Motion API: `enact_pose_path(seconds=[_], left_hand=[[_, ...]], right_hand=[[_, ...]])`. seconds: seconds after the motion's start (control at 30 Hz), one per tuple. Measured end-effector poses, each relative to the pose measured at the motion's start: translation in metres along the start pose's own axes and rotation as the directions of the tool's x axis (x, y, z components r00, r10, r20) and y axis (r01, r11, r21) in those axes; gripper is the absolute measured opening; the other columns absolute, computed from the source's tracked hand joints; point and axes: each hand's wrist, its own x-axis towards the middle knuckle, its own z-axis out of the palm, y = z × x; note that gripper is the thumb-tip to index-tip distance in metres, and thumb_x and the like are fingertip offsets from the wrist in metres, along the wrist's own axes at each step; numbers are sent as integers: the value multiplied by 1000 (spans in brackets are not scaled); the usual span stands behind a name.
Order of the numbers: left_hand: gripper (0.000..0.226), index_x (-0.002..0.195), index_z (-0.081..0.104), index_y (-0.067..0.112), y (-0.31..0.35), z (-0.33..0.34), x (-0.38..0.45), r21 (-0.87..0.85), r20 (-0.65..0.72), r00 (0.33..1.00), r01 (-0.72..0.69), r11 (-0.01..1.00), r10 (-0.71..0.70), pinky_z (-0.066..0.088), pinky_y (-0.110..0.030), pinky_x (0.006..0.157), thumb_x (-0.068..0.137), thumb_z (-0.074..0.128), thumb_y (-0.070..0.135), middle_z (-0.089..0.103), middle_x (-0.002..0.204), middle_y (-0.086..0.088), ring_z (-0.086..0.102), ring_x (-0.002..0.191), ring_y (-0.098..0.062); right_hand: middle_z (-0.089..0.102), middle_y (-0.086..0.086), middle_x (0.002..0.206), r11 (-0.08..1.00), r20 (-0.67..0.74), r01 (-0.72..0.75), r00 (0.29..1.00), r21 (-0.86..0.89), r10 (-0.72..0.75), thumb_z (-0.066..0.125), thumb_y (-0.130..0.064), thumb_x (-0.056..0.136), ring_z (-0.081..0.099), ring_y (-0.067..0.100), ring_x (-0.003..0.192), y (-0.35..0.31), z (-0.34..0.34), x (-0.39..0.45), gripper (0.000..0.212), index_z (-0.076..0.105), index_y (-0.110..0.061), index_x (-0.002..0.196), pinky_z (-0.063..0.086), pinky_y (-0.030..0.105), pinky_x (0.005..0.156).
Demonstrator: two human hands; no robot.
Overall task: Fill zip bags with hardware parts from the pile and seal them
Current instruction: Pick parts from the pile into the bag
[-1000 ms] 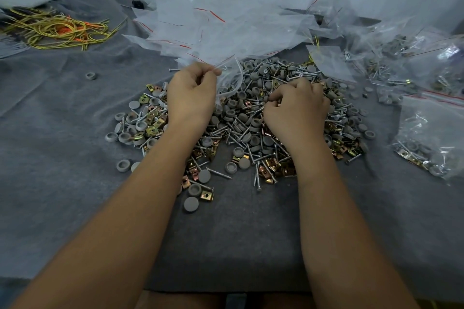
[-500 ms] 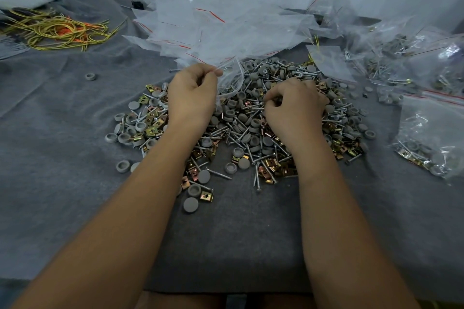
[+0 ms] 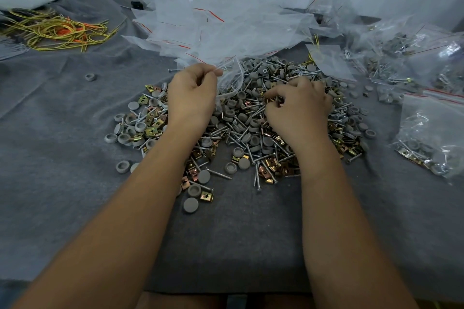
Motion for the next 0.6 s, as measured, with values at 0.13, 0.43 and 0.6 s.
enact_pose_path(seconds=[0.13, 0.43, 0.6], left_hand=[[27, 88, 68, 21, 1, 0, 0, -4, -1, 1000, 6, 1000, -6, 25, -13, 36, 95, 46, 7, 41, 36, 16, 29, 33, -2], [26, 90, 68, 20, 1, 0, 0, -20, 4, 1000, 16, 1000, -16, 25, -13, 36, 95, 46, 8, 40, 35, 16, 28, 33, -2], [27, 87, 68, 21, 1, 0, 0, -27, 6, 1000, 5, 1000, -5, 24, -13, 36, 95, 46, 7, 39, 35, 15, 28, 33, -2]], right_hand=[[49, -2, 123, 999, 4, -15, 1000, -41, 15, 53, -30, 88, 34, 25, 122, 0, -2, 0, 20, 69, -32, 99, 23, 40, 100], [50, -3, 122, 1000, 34, 8, 999, -10, -7, 54, -26, 88, 33, 23, 123, -1, -2, 1, 12, 66, -26, 91, 23, 38, 99], [59, -10, 109, 986, -1, 147, 989, 77, -147, 63, -24, 85, 41, 19, 118, -5, -4, 0, 5, 61, -29, 86, 24, 34, 95]])
